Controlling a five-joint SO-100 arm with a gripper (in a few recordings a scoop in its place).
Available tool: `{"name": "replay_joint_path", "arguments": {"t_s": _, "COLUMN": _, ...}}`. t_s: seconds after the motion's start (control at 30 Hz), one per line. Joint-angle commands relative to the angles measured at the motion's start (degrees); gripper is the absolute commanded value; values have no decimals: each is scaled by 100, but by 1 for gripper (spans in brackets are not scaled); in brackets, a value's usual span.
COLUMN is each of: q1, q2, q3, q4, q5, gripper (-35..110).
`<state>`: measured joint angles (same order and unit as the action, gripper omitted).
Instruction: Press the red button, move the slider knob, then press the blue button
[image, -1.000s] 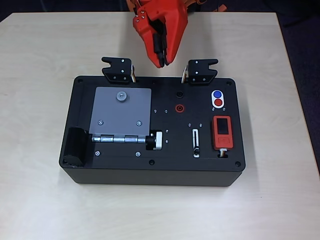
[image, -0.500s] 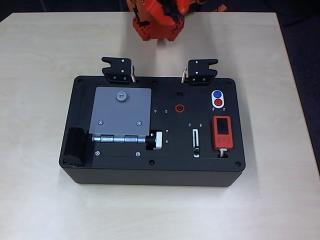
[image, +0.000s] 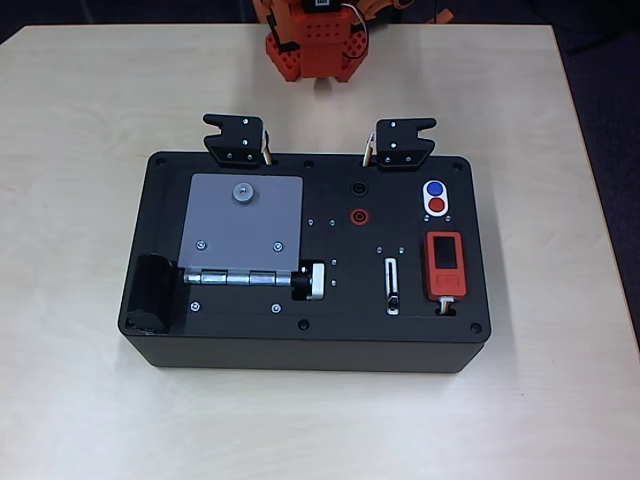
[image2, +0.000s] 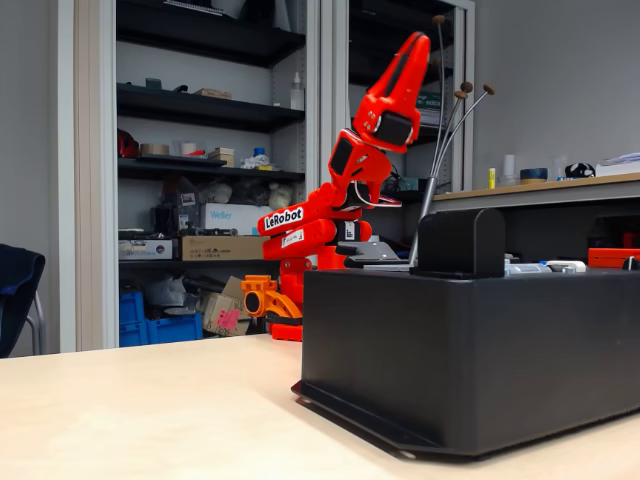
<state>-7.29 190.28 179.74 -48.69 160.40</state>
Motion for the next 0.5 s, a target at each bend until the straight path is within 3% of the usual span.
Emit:
{"name": "replay_joint_path", "arguments": {"t_s": 0.0, "q1": -53, "q2": 0, "q3": 26, "q4": -817, "q5": 853, "gripper": 1}}
{"name": "replay_joint_path", "arguments": {"t_s": 0.47, "q1": 703, "q2": 0, "q3": 26, "q4": -4113, "q5": 2417, "gripper": 0}}
